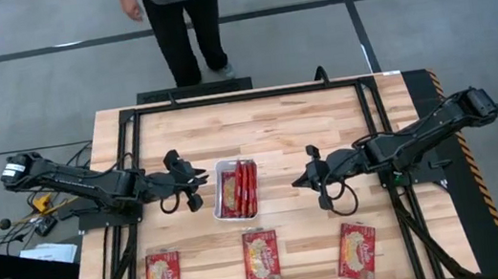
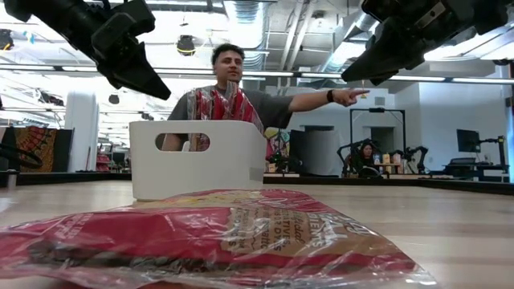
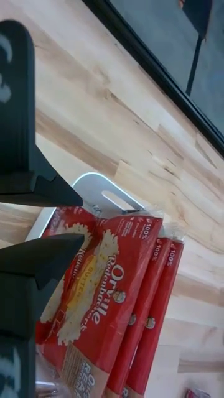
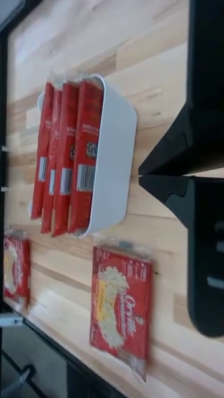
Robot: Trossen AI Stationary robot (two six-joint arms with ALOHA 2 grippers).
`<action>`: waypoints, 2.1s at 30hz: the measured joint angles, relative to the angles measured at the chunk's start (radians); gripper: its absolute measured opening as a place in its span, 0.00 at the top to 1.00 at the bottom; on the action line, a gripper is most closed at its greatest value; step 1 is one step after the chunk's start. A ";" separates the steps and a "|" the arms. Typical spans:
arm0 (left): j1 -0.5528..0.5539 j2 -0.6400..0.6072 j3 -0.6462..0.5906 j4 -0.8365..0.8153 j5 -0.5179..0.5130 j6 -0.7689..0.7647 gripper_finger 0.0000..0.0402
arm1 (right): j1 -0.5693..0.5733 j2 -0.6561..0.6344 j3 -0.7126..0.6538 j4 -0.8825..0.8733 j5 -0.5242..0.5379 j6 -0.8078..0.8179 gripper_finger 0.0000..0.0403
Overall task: Sort popcorn bags into baskets
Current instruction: Put the red popcorn bag into the white bin
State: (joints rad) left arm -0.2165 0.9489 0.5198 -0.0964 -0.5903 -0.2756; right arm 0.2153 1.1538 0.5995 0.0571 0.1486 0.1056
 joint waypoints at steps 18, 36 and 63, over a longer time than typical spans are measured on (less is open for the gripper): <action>0.000 0.000 0.001 -0.050 -0.091 0.023 0.82 | 0.029 0.177 0.056 0.056 -0.124 0.002 0.93; -0.005 0.000 0.001 -0.095 -0.099 -0.056 0.82 | 0.066 -0.026 0.066 -0.419 0.057 0.316 0.86; -0.026 0.216 0.000 0.145 -0.106 0.040 0.82 | 0.393 0.013 0.013 -0.749 0.007 1.158 0.52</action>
State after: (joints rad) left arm -0.2420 1.1654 0.5201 0.0489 -0.6967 -0.2361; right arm 0.6086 1.1667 0.6128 -0.6919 0.1552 1.2634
